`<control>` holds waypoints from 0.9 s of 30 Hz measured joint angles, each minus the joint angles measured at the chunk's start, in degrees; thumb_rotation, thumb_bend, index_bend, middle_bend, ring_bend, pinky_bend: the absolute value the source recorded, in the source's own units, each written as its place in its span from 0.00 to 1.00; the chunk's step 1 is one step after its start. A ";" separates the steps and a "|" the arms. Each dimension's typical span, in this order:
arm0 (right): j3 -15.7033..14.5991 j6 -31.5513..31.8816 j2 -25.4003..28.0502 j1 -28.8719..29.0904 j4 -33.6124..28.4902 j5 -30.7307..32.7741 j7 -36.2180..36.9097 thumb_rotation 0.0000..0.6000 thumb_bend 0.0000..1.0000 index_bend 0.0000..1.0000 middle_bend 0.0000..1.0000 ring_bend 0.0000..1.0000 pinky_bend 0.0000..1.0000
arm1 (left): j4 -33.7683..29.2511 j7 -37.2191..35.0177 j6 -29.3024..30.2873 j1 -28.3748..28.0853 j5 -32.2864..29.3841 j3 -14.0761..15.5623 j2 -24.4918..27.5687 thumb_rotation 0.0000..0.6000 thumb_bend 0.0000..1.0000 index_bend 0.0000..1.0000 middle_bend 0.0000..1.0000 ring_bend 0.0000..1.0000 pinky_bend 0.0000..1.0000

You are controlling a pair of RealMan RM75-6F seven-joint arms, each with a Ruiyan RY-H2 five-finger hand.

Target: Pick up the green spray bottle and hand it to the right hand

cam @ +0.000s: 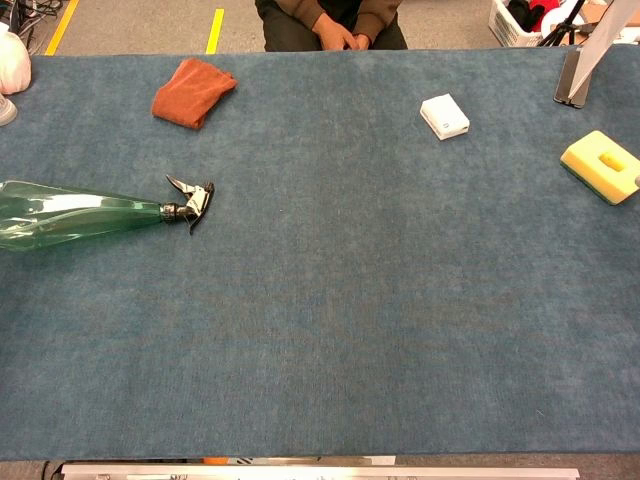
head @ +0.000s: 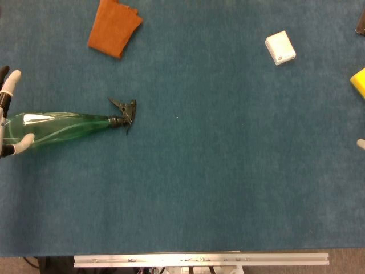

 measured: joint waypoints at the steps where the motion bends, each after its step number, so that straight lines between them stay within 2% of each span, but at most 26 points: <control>1: 0.00 0.02 0.04 -0.04 0.01 -0.06 0.19 1.00 0.02 0.00 0.00 0.00 0.00 | 0.03 -0.01 -0.19 -0.04 -0.14 -0.01 -0.03 1.00 0.17 0.03 0.00 0.00 0.15; 7: 0.65 0.10 0.78 0.37 -0.14 -0.84 0.77 1.00 0.02 0.00 0.00 0.00 0.00 | 0.22 -0.05 -2.44 -0.78 -1.90 -0.38 0.42 1.00 0.17 0.03 0.00 0.00 0.15; 10: 1.18 0.13 1.32 0.87 -0.55 -1.37 0.60 1.00 0.02 0.00 0.00 0.00 0.00 | -0.54 1.20 -4.65 -1.38 -3.29 -0.13 1.56 1.00 0.17 0.01 0.00 0.00 0.11; 18: 1.68 -0.01 2.28 1.51 -1.09 -2.33 1.43 1.00 0.02 0.00 0.00 0.00 0.00 | -1.99 11.08 -9.95 -4.18 -11.51 0.46 2.34 1.00 0.16 0.00 0.00 0.00 0.09; 27: 1.51 -0.65 2.16 1.59 -0.18 -2.15 3.46 1.00 0.02 0.00 0.00 0.00 0.00 | -2.22 21.30 -12.81 -8.06 -21.59 0.83 -0.16 1.00 0.15 0.00 0.00 0.00 0.09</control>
